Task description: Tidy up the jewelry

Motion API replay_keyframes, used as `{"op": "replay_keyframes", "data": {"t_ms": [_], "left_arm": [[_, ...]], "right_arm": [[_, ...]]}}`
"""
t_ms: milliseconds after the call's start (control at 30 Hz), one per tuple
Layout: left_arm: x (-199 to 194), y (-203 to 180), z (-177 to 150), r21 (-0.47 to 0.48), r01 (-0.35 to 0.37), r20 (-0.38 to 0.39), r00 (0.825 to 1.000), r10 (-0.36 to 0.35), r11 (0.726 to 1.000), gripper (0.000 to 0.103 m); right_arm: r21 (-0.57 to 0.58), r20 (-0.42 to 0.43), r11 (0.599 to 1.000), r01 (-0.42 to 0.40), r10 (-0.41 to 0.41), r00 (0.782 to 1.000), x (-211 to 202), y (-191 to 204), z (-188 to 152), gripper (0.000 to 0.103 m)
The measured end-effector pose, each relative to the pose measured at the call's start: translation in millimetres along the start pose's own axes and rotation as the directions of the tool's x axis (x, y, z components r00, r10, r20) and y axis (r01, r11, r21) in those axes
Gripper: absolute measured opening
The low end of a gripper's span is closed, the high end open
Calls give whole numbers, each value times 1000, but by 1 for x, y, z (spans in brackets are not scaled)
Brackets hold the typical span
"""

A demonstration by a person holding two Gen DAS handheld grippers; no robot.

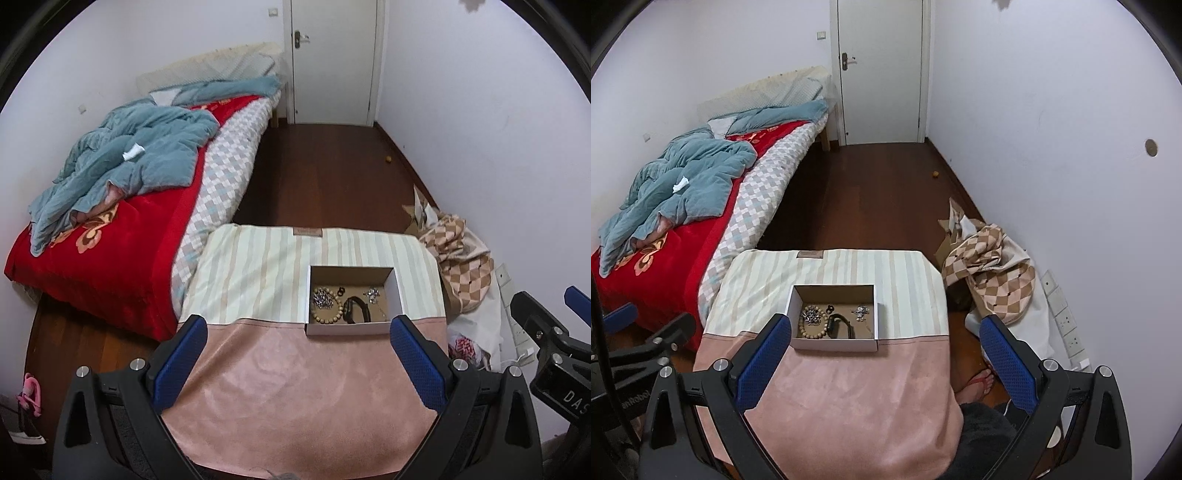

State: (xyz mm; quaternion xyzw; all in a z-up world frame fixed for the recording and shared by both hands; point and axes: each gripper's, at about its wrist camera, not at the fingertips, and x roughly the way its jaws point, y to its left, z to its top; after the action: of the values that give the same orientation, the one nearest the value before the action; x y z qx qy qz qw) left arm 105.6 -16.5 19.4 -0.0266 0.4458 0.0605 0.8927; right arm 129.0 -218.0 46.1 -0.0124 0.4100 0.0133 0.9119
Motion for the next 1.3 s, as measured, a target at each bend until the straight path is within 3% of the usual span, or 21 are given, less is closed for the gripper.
{"op": "replay_keyframes", "data": {"t_ms": [433, 700, 1300], "left_arm": [[27, -7, 15, -6, 7, -88, 996, -8, 1000, 101], [25, -8, 19, -3, 14, -113, 993, -14, 1000, 101], [22, -8, 18, -9, 2, -105, 994, -3, 1000, 101]], "right_arm": [[-7, -98, 1000, 4, -5, 995, 46, -4, 16, 103], [-21, -136, 999, -24, 21, 990, 50, -3, 21, 103], [-31, -131, 999, -16, 12, 991, 43, -4, 23, 103]]}}
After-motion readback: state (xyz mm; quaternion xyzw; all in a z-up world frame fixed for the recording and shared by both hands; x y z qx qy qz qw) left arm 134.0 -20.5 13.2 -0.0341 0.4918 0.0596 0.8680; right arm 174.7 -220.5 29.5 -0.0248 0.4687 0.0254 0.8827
